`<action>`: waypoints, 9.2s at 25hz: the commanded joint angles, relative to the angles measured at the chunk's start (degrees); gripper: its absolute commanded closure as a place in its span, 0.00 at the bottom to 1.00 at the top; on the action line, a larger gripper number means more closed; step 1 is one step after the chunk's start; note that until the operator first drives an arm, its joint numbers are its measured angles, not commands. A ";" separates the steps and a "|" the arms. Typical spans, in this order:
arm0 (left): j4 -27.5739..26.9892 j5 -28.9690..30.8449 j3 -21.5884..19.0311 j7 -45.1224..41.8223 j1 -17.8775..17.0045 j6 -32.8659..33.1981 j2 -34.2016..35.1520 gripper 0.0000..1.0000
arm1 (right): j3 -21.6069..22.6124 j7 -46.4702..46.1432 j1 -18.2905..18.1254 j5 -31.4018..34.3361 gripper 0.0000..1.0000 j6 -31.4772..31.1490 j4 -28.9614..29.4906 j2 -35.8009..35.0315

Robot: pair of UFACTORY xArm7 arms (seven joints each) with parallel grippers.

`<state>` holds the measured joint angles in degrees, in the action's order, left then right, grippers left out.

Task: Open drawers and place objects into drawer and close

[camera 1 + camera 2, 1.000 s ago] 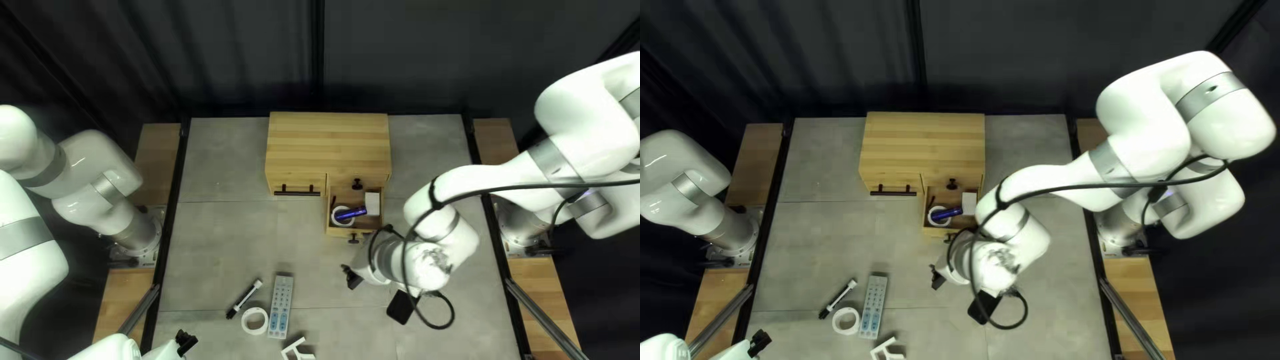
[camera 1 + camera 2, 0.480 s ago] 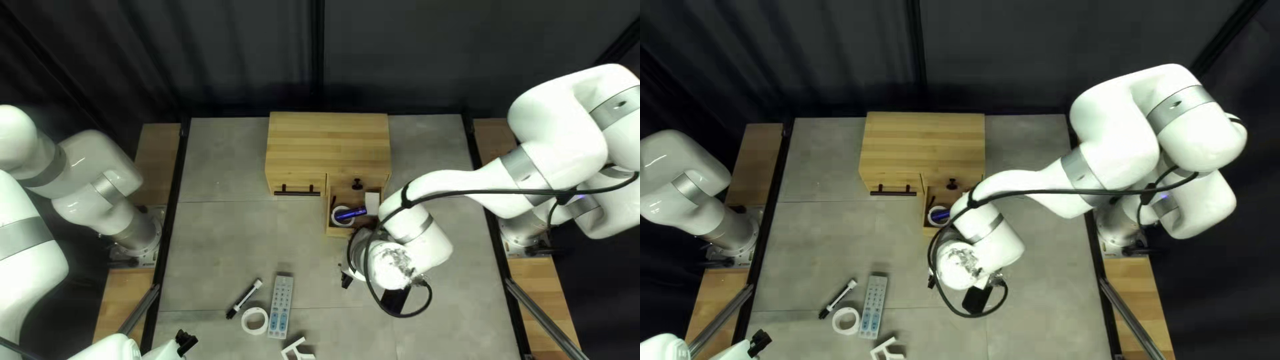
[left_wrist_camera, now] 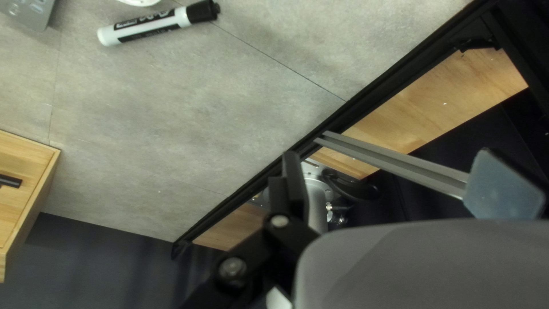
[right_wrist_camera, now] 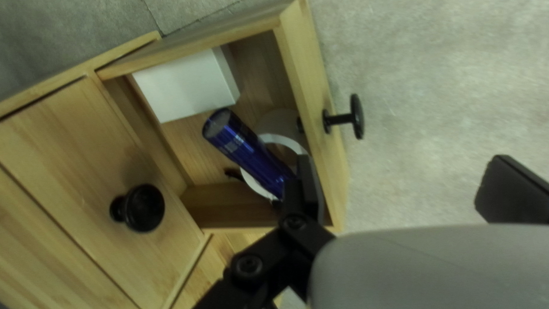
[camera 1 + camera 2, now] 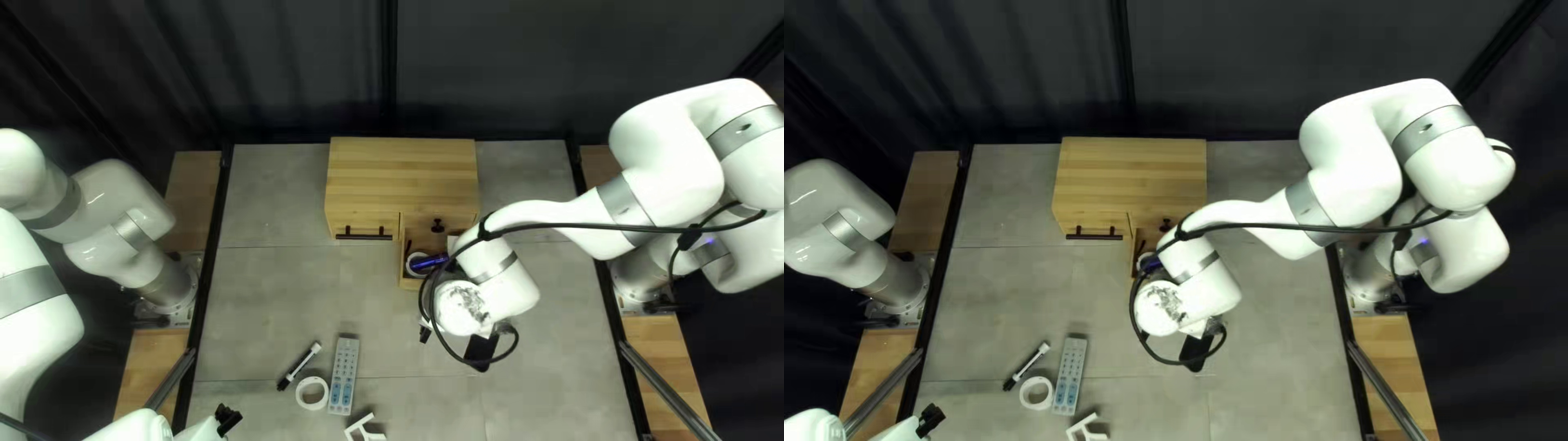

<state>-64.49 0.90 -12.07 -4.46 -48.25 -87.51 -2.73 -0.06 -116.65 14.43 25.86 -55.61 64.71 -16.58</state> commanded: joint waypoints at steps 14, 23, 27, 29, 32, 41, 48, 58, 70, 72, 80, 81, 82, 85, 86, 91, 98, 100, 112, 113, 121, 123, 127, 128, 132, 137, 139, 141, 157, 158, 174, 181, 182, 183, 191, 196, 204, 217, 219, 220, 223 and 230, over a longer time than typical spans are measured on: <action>0.00 0.00 0.00 0.00 0.00 0.00 0.00 0.00 | -5.06 59.49 5.34 -6.89 0.00 -34.07 18.94 -4.51; 0.00 0.00 0.00 0.00 0.00 0.00 0.00 0.00 | -6.75 64.42 4.69 -5.51 0.00 -30.73 14.71 -1.43; 0.00 0.00 0.00 0.00 0.00 0.00 0.00 0.00 | -9.34 80.42 3.94 -9.37 0.00 -29.42 11.32 2.71; 0.00 0.00 0.00 0.00 0.00 0.00 0.00 0.00 | -10.10 88.00 3.63 -12.43 0.00 -29.14 11.90 2.36; 0.00 0.00 0.00 0.00 0.00 0.00 0.00 0.00 | -10.64 96.93 3.27 -16.73 0.00 -28.27 13.89 0.74; 0.00 0.00 0.00 0.00 0.00 0.00 0.00 0.00 | -10.89 114.16 5.24 -18.34 0.00 -14.11 4.61 8.31; 0.00 0.00 0.00 0.00 0.00 0.00 0.00 0.00 | -10.35 114.60 6.06 -16.62 0.00 -10.75 3.00 9.63; 0.00 0.00 0.00 0.00 0.00 0.00 0.00 0.00 | -11.79 128.47 6.26 -17.18 0.00 -13.98 3.11 7.24; 0.00 0.00 0.00 0.00 0.00 0.00 0.00 0.00 | -10.94 141.50 7.82 -17.61 0.00 -0.39 -3.18 8.83; 0.00 0.00 0.00 0.00 0.00 0.00 0.00 0.00 | -10.69 138.33 7.05 -20.10 0.00 2.07 -3.14 7.62; 0.00 0.00 0.00 0.00 0.00 0.00 0.00 0.00 | -10.49 130.89 4.62 -25.81 0.00 6.41 -4.41 5.29; 0.00 0.00 0.00 0.00 0.00 0.00 0.00 0.00 | -10.58 130.41 4.34 -26.07 0.00 6.78 -4.66 4.96; 0.00 0.00 0.00 0.00 0.00 0.00 0.00 0.00 | -10.61 130.19 4.18 -26.23 0.00 6.96 -4.75 4.75; 0.00 0.00 0.00 0.00 0.00 0.00 0.00 0.00 | -10.61 129.43 3.74 -26.98 0.00 7.52 -4.71 3.87; 0.00 0.00 0.00 0.00 0.00 0.00 0.00 0.00 | -10.60 128.99 3.49 -27.41 0.00 7.91 -4.80 3.48; 0.00 0.00 0.00 0.00 0.00 0.00 0.00 0.00 | -10.50 128.01 3.00 -28.63 0.00 8.75 -5.24 3.21; 0.00 0.00 0.00 0.00 0.00 0.00 0.00 0.00 | -10.71 128.63 3.33 -27.34 0.00 9.28 -6.26 3.56; 0.00 0.00 0.00 0.00 0.00 0.00 0.00 0.00 | -10.75 128.82 3.41 -27.07 0.00 9.27 -6.20 3.41; 0.00 0.00 0.00 0.00 0.00 0.00 0.00 0.00 | -11.17 128.82 3.23 -26.26 0.00 10.44 -6.43 2.24; 0.00 0.00 0.00 0.00 0.00 0.00 0.00 0.00 | -11.25 128.87 3.21 -26.14 0.00 10.65 -6.59 2.14; 0.00 0.00 0.00 0.00 0.00 0.00 0.00 0.00 | -11.74 129.82 3.58 -24.33 0.00 10.67 -6.61 1.21; 0.00 0.00 0.00 0.00 0.00 0.00 0.00 0.00 | -11.81 130.09 3.73 -23.94 0.00 10.57 -6.75 1.26; 0.00 0.00 0.00 0.00 0.00 0.00 0.00 0.00 | -11.88 130.50 3.93 -23.47 0.00 10.35 -6.76 1.26; 0.00 0.00 0.00 0.00 0.00 0.00 0.00 0.00 | -11.87 130.48 3.93 -23.51 0.00 10.33 -6.73 1.26; 0.00 0.00 0.00 0.00 0.00 0.00 0.00 0.00 | -11.78 130.53 4.04 -23.50 0.00 10.37 -6.76 1.23; 0.00 0.00 0.00 0.00 0.00 0.00 0.00 0.00 | -11.62 130.07 3.91 -23.88 0.00 11.01 -6.76 0.77; 0.00 0.00 0.00 0.00 0.00 0.00 0.00 0.00 | -11.68 130.11 3.94 -23.72 0.00 11.12 -6.94 0.90; 0.00 0.00 0.00 0.00 0.00 0.00 0.00 0.00 | -11.70 130.19 3.96 -23.65 0.00 11.43 -7.12 0.91; 0.00 0.00 0.00 0.00 0.00 0.00 0.00 0.00 | -10.90 129.63 3.91 -25.32 0.00 12.45 -7.34 0.60; 0.00 0.00 0.00 0.00 0.00 0.00 0.00 0.00 | -10.90 129.64 3.92 -25.34 0.00 12.46 -7.34 0.60; 0.00 0.00 0.00 0.00 0.00 0.00 0.00 0.00 | -10.03 129.16 4.47 -25.88 0.00 11.20 -5.95 1.31; 0.00 0.00 0.00 0.00 0.00 0.00 0.00 0.00 | -9.78 128.64 4.41 -26.22 0.00 10.69 -5.09 0.62; 0.00 0.00 0.00 0.00 0.00 0.00 0.00 0.00 | -9.75 128.53 4.38 -26.31 0.00 10.66 -5.01 0.53; 0.00 0.00 0.00 0.00 0.00 0.00 0.00 0.00 | -9.71 128.44 4.37 -26.39 0.00 10.64 -4.93 0.45; 0.00 0.00 0.00 0.00 0.00 0.00 0.00 0.00 | -9.40 128.17 4.50 -26.57 0.00 9.47 -3.89 0.19; 0.00 0.00 0.00 0.00 0.00 0.00 0.00 0.00 | -9.78 128.74 4.67 -25.64 0.00 8.78 -4.27 1.05; 0.00 0.00 0.00 0.00 0.00 0.00 0.00 0.00 | -9.95 128.33 4.10 -26.37 0.00 9.63 -4.87 1.33; 0.00 0.00 0.00 0.00 0.00 0.00 0.00 0.00 | -9.42 126.74 3.52 -28.01 0.00 10.83 -4.10 -0.20; 0.00 0.00 0.00 0.00 0.00 0.00 0.00 0.00 | -9.52 126.73 3.52 -27.74 0.00 11.04 -4.36 -0.19; 0.00 0.00 0.00 0.00 0.00 0.00 0.00 0.00 | -9.53 126.70 3.52 -27.70 0.00 11.01 -4.33 -0.27; 0.00 0.00 0.00 0.00 0.00 0.00 0.00 0.00 | -9.64 126.82 3.67 -27.12 0.00 10.82 -4.19 -0.46; 0.00 0.00 0.00 0.00 0.00 0.00 0.00 0.00 | -10.90 129.30 4.97 -22.24 0.00 7.40 -3.21 -0.37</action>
<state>-64.49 0.90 -12.07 -4.46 -48.25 -87.51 -2.73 -10.46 11.82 19.02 2.14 -47.26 61.33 -17.02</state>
